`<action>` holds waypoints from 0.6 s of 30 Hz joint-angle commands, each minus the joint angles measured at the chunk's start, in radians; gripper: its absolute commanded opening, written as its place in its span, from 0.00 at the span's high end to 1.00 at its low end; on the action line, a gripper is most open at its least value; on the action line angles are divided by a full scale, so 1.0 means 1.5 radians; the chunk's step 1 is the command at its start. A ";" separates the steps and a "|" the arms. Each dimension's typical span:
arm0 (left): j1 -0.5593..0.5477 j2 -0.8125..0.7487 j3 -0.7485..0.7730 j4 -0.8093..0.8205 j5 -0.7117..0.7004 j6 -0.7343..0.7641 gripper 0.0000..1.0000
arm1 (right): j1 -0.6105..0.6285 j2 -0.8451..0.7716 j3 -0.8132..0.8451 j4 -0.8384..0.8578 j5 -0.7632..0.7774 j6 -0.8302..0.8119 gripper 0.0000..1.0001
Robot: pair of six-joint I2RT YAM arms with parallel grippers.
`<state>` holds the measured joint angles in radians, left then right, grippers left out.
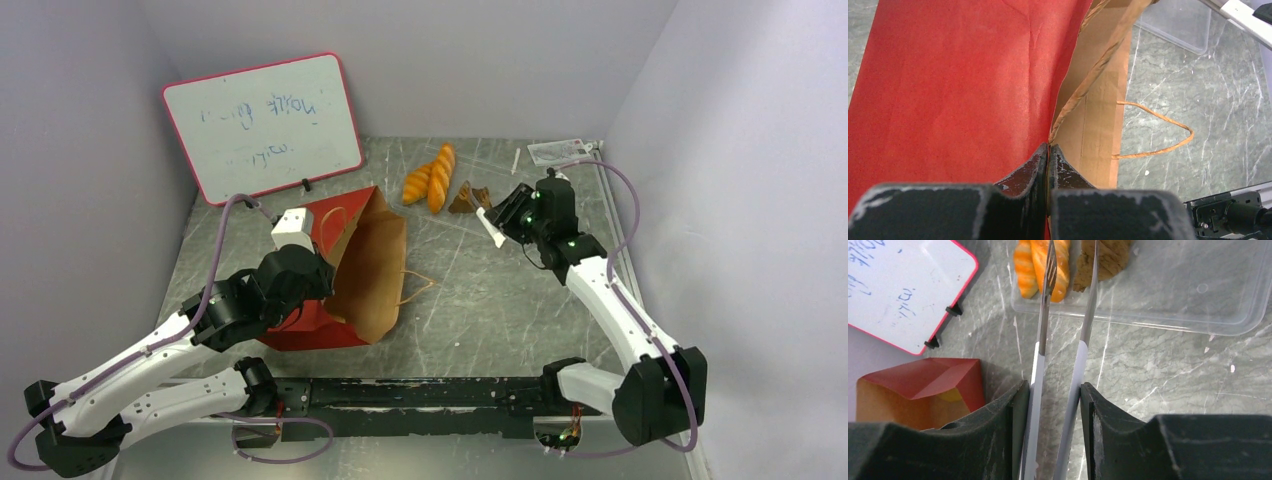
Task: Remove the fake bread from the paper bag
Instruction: Place the fake bread in the container.
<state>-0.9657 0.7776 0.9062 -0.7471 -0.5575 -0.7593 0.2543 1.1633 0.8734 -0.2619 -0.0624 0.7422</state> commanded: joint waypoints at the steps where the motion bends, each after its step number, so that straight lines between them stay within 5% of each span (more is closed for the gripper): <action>1: -0.001 -0.007 0.009 0.014 0.014 -0.001 0.93 | -0.006 -0.050 0.021 -0.005 -0.011 0.004 0.58; 18: 0.000 -0.012 -0.014 0.046 0.061 0.022 0.93 | 0.019 -0.239 0.025 -0.120 -0.129 0.004 0.64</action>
<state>-0.9657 0.7647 0.9020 -0.7368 -0.5041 -0.7364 0.2630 0.8616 0.8734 -0.3763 -0.2031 0.7437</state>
